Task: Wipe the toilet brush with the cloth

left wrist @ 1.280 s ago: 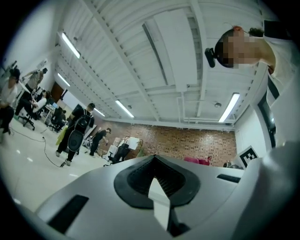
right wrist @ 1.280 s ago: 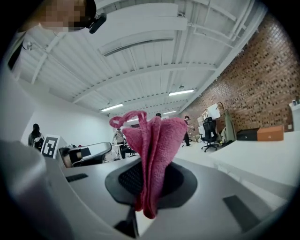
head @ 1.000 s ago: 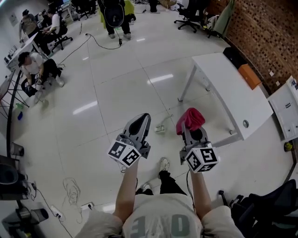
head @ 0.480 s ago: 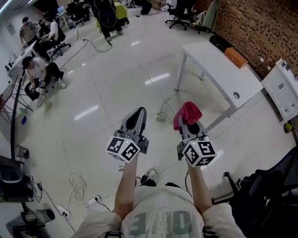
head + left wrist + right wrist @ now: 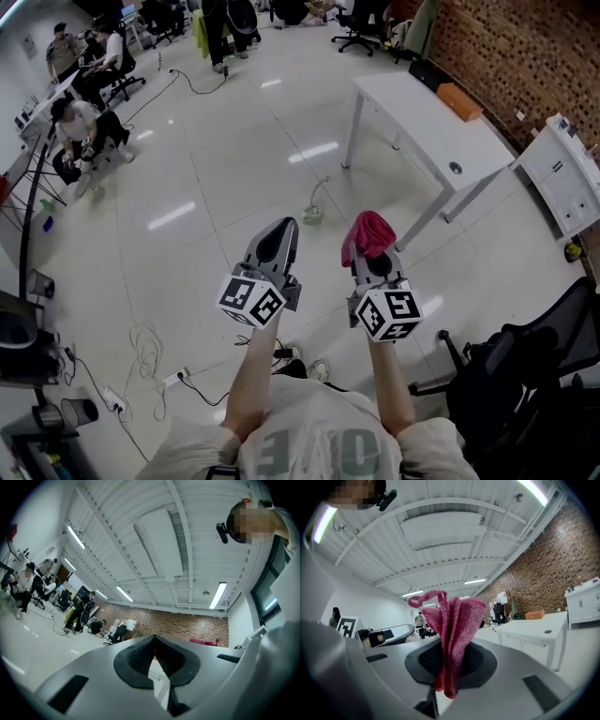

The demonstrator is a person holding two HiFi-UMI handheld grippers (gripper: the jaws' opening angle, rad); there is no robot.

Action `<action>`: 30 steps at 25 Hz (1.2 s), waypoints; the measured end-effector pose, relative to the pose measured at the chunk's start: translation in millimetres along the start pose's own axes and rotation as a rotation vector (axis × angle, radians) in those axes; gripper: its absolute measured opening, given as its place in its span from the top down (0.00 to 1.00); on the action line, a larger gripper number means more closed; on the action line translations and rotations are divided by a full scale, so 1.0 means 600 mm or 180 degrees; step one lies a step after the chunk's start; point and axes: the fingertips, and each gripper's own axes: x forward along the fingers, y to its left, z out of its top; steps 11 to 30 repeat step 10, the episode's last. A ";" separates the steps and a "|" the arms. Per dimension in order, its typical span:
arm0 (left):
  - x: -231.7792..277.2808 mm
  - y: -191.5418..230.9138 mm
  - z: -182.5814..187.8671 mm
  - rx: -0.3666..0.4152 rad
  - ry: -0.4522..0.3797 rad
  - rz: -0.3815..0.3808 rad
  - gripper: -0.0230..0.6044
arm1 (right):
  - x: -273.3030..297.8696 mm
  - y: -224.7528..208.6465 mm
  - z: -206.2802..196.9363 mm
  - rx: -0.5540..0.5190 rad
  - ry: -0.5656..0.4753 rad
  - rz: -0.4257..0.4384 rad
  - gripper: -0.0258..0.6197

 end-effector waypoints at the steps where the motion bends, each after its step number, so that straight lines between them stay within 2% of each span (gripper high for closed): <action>1: -0.002 -0.005 0.003 0.0011 -0.0008 -0.0014 0.96 | -0.004 0.005 0.004 -0.0033 -0.0019 0.0005 0.91; 9: -0.011 -0.032 0.032 0.0164 -0.0074 -0.0141 0.96 | -0.016 0.045 0.035 -0.0176 -0.0165 0.0062 0.91; 30: -0.013 -0.033 0.036 0.0169 -0.0083 -0.0157 0.96 | -0.017 0.050 0.039 -0.0174 -0.0185 0.0070 0.91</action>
